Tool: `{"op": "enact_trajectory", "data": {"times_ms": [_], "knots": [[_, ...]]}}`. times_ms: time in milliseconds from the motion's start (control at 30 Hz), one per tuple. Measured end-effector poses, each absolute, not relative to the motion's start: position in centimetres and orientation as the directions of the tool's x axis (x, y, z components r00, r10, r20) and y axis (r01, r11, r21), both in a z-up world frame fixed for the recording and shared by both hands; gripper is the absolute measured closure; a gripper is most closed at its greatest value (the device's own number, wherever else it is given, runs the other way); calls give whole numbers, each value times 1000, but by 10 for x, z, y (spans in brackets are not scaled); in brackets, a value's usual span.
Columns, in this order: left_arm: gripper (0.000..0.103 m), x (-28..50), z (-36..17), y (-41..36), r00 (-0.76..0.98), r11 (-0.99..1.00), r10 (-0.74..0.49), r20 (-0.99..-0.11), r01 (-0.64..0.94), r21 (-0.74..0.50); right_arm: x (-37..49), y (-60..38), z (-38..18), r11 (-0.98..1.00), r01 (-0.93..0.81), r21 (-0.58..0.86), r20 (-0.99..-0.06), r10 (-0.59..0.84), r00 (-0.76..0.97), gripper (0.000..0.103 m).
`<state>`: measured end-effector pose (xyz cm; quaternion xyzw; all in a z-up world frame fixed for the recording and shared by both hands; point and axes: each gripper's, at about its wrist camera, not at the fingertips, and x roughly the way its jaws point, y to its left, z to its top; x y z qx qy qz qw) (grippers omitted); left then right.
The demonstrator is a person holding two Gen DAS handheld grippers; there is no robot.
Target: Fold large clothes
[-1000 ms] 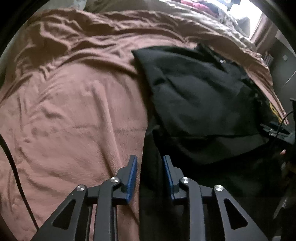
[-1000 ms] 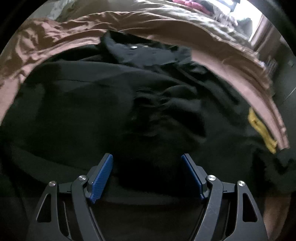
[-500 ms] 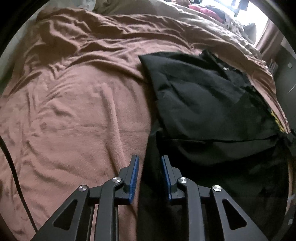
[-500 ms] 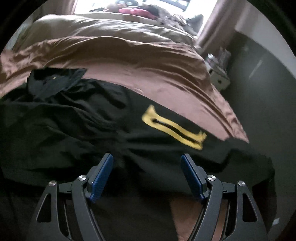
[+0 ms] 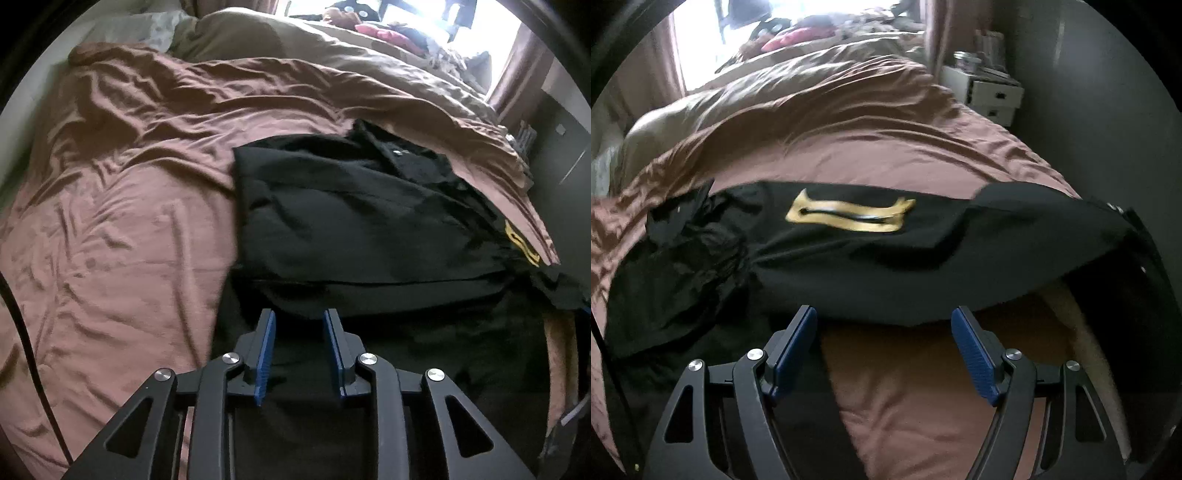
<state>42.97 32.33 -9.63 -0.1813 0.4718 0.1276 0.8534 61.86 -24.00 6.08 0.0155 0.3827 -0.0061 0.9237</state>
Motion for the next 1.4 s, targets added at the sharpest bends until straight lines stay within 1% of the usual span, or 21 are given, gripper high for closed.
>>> {"op": "enact_trajectory", "data": {"times_ms": [33,100,167,233,467,500,600,667,833,900,967,1033,1100,1167,1200,1267,1400], "knots": [[70,433,-94,315,524,904,41,-851,-383,-192,615,-248,65,999,29,36,-701,5,713,29],[59,440,-89,301,528,909,32,-849,-369,-195,599,-267,76,997,39,61,-685,14,729,29],[36,447,-83,282,543,917,20,-839,-344,-201,590,-288,83,996,47,79,-673,19,740,29],[26,456,-75,260,564,928,15,-825,-316,-199,584,-310,89,992,58,109,-656,28,755,29],[25,486,-59,203,568,951,7,-823,-258,-169,573,-371,87,964,105,242,-606,65,793,30],[25,490,-58,197,568,953,8,-823,-253,-165,575,-383,84,956,111,273,-600,79,796,36],[25,501,-56,180,569,958,16,-822,-243,-149,581,-409,74,934,123,334,-592,107,798,41],[25,510,-55,166,571,964,28,-820,-233,-129,586,-420,71,933,123,337,-581,104,807,42],[25,529,-60,138,570,972,32,-821,-208,-106,600,-445,56,906,124,405,-564,141,814,42],[25,538,-66,127,560,975,28,-828,-198,-102,608,-453,50,898,119,423,-555,153,817,46],[25,545,-71,116,549,978,28,-835,-189,-91,617,-458,47,901,114,419,-547,150,824,46],[25,549,-75,107,544,981,22,-839,-172,-86,624,-462,43,899,117,422,-539,145,830,52],[25,552,-79,98,536,987,17,-844,-146,-72,631,-466,41,892,124,435,-533,145,833,74],[25,553,-81,92,528,990,26,-849,-129,-50,632,-467,44,890,142,434,-517,117,848,90],[25,553,-82,91,522,992,31,-853,-120,-37,632,-465,48,892,143,429,-511,109,853,96],[25,551,-82,89,513,994,39,-857,-110,-21,628,-455,58,902,126,412,-490,103,866,100],[25,543,-77,96,518,992,28,-855,-116,-39,612,-423,89,925,38,378,-431,139,891,102]]}}
